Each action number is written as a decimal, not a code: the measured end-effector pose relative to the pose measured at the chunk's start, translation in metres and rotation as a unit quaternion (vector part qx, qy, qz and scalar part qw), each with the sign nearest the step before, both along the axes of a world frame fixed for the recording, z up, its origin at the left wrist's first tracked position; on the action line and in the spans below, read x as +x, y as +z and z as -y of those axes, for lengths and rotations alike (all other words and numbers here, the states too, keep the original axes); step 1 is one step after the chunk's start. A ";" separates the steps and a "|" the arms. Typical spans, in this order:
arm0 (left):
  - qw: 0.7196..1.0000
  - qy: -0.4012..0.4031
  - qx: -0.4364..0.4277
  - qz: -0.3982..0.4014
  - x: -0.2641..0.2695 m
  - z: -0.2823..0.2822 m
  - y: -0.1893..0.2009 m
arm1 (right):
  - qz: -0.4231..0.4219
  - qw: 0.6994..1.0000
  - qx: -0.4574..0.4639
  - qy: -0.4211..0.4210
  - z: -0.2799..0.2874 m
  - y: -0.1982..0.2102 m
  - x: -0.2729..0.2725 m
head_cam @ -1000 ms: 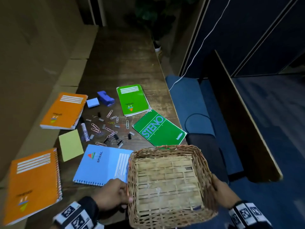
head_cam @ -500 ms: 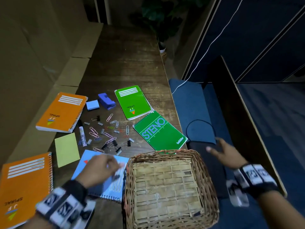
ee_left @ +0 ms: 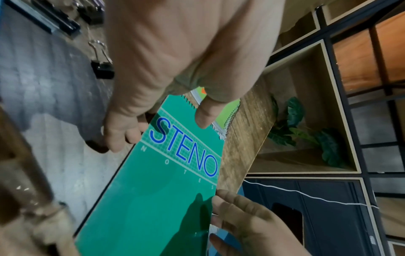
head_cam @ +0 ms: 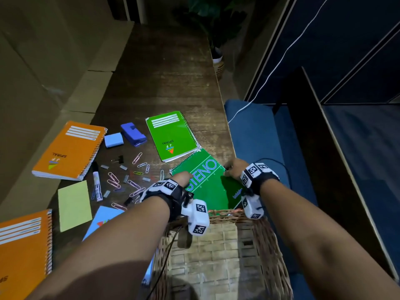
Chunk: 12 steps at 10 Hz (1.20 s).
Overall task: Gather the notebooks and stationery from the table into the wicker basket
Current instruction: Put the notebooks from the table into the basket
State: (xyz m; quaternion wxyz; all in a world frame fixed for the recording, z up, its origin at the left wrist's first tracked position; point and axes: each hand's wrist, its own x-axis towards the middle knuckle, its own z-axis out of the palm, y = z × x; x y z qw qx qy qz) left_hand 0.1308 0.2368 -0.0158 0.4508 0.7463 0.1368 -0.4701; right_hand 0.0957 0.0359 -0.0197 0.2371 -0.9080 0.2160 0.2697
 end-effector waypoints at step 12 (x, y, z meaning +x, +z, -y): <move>0.926 -0.037 -0.251 0.279 -0.145 -0.073 0.127 | 0.360 0.912 0.146 -0.134 -0.060 0.138 -0.258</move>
